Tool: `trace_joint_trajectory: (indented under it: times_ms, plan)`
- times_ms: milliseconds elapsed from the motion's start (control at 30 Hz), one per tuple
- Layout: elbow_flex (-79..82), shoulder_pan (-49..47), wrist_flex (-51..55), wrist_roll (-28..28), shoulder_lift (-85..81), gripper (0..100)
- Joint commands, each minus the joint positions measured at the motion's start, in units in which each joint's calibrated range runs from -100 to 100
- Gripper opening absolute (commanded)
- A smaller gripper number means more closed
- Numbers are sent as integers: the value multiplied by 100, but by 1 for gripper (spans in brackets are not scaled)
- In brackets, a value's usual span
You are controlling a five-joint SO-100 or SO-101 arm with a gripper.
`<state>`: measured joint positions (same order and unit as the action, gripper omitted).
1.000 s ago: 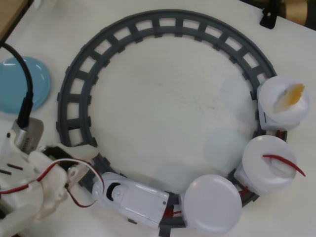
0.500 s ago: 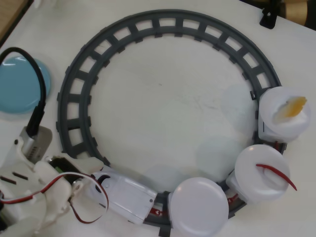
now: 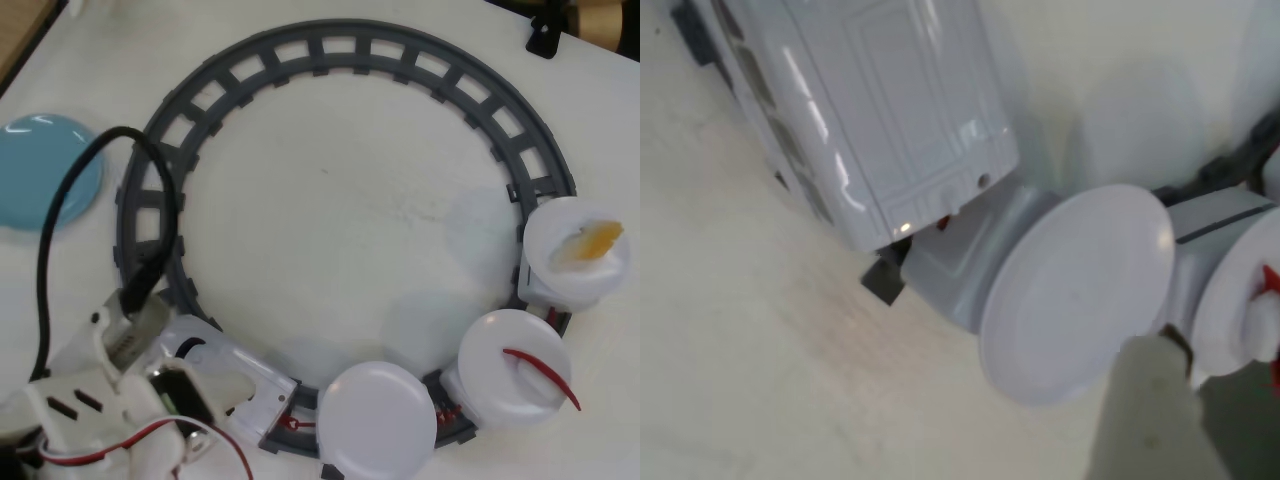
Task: Pick up the sushi from the Shinkansen and put it on the blue dish
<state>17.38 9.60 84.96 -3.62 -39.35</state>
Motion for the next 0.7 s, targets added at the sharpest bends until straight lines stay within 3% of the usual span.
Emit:
trace_joint_trajectory:
  times_ms: [0, 367, 667]
  plan:
    - [-359, 114, -109, 27, 372, 10]
    - [-1053, 149, -75, 137, 920, 11]
    - [-1116, 158, -41, 137, 920, 18]
